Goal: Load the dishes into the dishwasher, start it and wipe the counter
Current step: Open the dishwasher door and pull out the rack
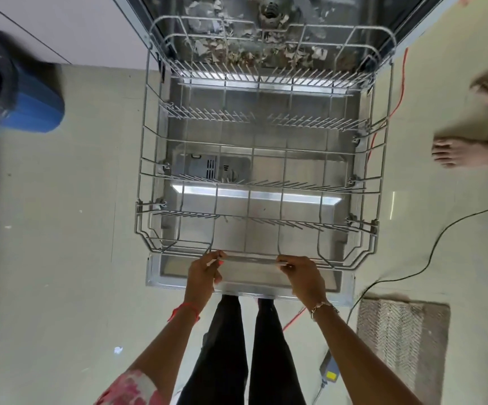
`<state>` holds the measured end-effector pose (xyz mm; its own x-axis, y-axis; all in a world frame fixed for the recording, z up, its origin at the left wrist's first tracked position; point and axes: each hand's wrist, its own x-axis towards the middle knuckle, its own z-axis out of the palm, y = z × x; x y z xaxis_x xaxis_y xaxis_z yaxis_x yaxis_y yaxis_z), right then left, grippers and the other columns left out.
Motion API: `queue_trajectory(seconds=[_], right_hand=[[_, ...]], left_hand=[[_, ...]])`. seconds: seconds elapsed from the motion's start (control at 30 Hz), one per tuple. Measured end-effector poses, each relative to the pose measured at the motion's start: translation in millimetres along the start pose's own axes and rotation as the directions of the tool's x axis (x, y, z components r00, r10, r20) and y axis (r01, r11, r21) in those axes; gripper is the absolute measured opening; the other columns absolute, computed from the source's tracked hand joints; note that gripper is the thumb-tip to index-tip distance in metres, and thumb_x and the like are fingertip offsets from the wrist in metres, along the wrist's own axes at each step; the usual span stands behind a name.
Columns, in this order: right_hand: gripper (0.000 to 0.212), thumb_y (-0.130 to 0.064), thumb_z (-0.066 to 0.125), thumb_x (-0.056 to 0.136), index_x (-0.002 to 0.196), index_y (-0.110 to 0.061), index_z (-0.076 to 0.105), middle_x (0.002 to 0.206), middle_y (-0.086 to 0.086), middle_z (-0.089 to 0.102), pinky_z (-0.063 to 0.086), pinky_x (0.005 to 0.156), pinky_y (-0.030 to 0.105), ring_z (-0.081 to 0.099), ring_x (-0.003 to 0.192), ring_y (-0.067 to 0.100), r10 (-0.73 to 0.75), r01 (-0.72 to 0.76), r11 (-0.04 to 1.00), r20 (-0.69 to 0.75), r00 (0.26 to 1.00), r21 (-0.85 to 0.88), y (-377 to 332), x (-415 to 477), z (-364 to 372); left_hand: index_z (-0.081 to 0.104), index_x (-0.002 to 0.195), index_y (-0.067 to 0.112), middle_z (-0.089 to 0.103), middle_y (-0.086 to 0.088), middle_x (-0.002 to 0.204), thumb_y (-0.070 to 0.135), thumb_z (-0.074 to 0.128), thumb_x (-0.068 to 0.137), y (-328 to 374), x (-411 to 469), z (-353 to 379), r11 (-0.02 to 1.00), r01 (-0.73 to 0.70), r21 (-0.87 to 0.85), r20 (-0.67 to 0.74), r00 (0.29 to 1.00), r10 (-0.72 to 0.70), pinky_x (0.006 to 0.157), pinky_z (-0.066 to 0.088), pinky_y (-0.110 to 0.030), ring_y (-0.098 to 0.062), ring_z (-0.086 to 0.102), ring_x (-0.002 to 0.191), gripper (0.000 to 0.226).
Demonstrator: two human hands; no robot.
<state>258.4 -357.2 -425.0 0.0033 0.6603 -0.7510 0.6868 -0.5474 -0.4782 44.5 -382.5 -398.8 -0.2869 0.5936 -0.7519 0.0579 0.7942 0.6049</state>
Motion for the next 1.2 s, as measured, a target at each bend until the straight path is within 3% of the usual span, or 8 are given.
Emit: queue_trajectory(seconds=[0.23, 0.3, 0.43, 0.57, 0.67, 0.9, 1.07, 1.2], right_hand=[[0.022, -0.013, 0.063, 0.084, 0.100, -0.024, 0.073, 0.107, 0.000, 0.069, 0.057, 0.070, 0.032, 0.067, 0.091, 0.016, -0.013, 0.019, 0.997, 0.081, 0.997, -0.073, -12, 4, -12], [0.026, -0.007, 0.062, 0.084, 0.103, -0.020, 0.072, 0.109, 0.003, 0.068, 0.049, 0.054, 0.008, 0.066, 0.073, 0.005, -0.030, 0.042, 0.995, 0.123, 0.992, -0.093, -24, 6, -26], [0.024, 0.000, 0.059, 0.085, 0.103, -0.009, 0.071, 0.087, 0.004, 0.069, 0.039, 0.037, 0.007, 0.054, 0.040, -0.005, -0.046, 0.041, 0.998, 0.104, 0.994, 0.049, -82, 5, -75], [0.018, -0.004, 0.061, 0.087, 0.103, 0.000, 0.068, 0.057, 0.004, 0.053, 0.036, 0.036, 0.013, 0.044, 0.033, 0.003, -0.047, 0.036, 0.935, 0.022, 0.999, 0.354, -162, 1, -137], [0.021, -0.010, 0.062, 0.087, 0.105, -0.001, 0.067, 0.055, 0.003, 0.057, 0.045, 0.043, 0.018, 0.051, 0.042, 0.009, -0.127, 0.135, 0.832, -0.051, 0.991, 0.539, -229, 4, -185], [0.012, -0.010, 0.058, 0.089, 0.094, -0.018, 0.066, 0.052, -0.004, 0.056, 0.049, 0.048, 0.021, 0.054, 0.045, 0.011, -0.302, 0.377, 0.566, -0.241, 0.922, 0.733, -366, 40, -285], [0.031, -0.003, 0.061, 0.086, 0.114, -0.015, 0.061, 0.061, 0.004, 0.059, 0.048, 0.045, 0.019, 0.055, 0.043, 0.011, -0.314, 0.443, 0.653, -0.312, 0.897, 0.615, -396, 83, -312], [0.015, -0.001, 0.062, 0.085, 0.097, -0.009, 0.064, 0.042, -0.003, 0.054, 0.036, 0.036, 0.012, 0.045, 0.031, 0.006, -0.316, 0.446, 0.740, -0.325, 0.891, 0.503, -394, 107, -315]], left_hand=[[0.066, 0.099, 0.010, 0.063, -0.003, 0.069, -0.002, 0.050, 0.091, 17, 6, -16, 0.983, -0.018, 0.185, 0.155, 0.988, -0.012, 0.037, 0.037, -0.009, -0.001, 0.051, 0.038, 0.022], [0.065, 0.110, 0.013, 0.064, 0.002, 0.063, 0.004, 0.057, 0.089, 39, 11, -31, 0.941, -0.051, 0.334, 0.314, 0.947, -0.060, 0.038, 0.036, -0.007, 0.002, 0.053, 0.041, 0.024], [0.062, 0.111, 0.026, 0.064, -0.001, 0.065, 0.016, 0.065, 0.085, 106, 16, -55, 0.888, -0.161, 0.430, 0.506, 0.858, -0.090, 0.046, 0.042, -0.011, 0.004, 0.055, 0.048, 0.028], [0.069, 0.096, 0.019, 0.065, -0.011, 0.070, 0.013, 0.068, 0.082, 200, 22, -61, 0.948, -0.215, 0.233, 0.374, 0.920, 0.116, 0.048, 0.043, -0.018, -0.002, 0.052, 0.046, 0.015], [0.065, 0.100, 0.004, 0.058, 0.004, 0.050, 0.008, 0.067, 0.082, 284, 24, -57, 0.981, -0.194, 0.000, 0.283, 0.941, 0.186, 0.040, 0.038, -0.013, -0.003, 0.047, 0.038, 0.019], [0.065, 0.101, 0.016, 0.053, 0.010, 0.047, 0.007, 0.062, 0.086, 444, 61, -40, 0.865, -0.406, -0.296, 0.139, 0.877, 0.459, 0.045, 0.037, -0.016, -0.002, 0.043, 0.039, 0.018], [0.055, 0.121, 0.016, 0.057, 0.007, 0.052, 0.001, 0.059, 0.086, 490, 96, -21, 0.829, -0.515, -0.218, 0.116, 0.829, 0.546, 0.042, 0.038, -0.013, -0.002, 0.046, 0.040, 0.038], [0.064, 0.106, 0.008, 0.057, 0.003, 0.052, 0.000, 0.057, 0.088, 496, 120, -18, 0.798, -0.597, -0.079, 0.071, 0.795, 0.602, 0.035, 0.037, -0.014, -0.001, 0.047, 0.036, 0.021]])
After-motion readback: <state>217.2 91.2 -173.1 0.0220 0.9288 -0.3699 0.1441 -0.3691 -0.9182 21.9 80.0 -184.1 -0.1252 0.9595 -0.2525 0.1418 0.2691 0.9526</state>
